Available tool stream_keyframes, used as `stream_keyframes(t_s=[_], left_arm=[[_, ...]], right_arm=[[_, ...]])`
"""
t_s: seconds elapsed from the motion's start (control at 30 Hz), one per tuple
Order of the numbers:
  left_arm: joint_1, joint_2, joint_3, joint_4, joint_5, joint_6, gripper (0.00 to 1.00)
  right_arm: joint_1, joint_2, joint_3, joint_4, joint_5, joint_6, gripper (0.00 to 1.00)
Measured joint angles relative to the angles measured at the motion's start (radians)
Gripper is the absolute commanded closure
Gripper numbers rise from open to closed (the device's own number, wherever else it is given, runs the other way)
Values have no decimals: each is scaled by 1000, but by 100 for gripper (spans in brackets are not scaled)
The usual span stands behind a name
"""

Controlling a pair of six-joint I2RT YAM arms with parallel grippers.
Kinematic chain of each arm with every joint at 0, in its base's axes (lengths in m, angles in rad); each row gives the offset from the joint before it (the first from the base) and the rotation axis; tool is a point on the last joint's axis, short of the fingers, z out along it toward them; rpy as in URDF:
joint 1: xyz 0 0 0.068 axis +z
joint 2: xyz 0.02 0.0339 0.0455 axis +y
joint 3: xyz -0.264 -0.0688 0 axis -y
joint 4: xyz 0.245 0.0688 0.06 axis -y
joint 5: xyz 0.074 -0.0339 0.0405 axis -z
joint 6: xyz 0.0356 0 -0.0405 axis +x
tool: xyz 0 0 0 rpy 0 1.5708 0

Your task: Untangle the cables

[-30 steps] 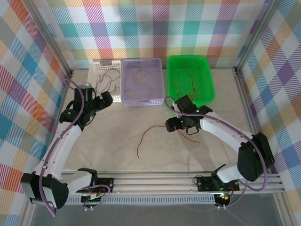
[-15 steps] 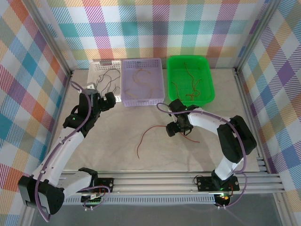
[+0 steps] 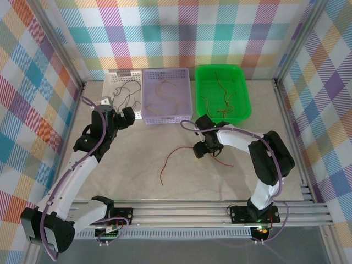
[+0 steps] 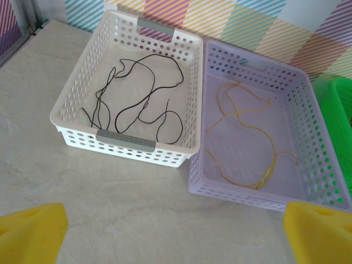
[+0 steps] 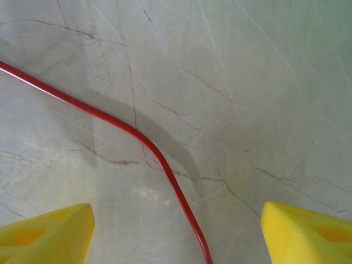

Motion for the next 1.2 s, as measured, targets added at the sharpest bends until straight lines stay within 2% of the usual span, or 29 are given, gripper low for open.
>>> stream_keyframes(t_s=[0.43, 0.53, 0.6, 0.83, 1.0, 1.2], left_arm=[[0, -13, -3, 0, -3, 0, 0], [0, -14, -3, 0, -3, 0, 0], [0, -17, -3, 0, -3, 0, 0], [0, -27, -3, 0, -4, 4, 0], [0, -27, -3, 0, -8, 4, 0], [0, -28, -4, 0, -8, 3, 0]], right_arm=[[-42, 61, 43, -10, -51, 6, 66], [-47, 61, 43, -13, -61, 19, 71], [-46, 60, 43, -14, -75, 24, 78], [-8, 47, 35, -69, -197, 49, 99], [23, -27, 2, -96, -254, 68, 100], [35, -188, -3, -113, -274, 101, 100]])
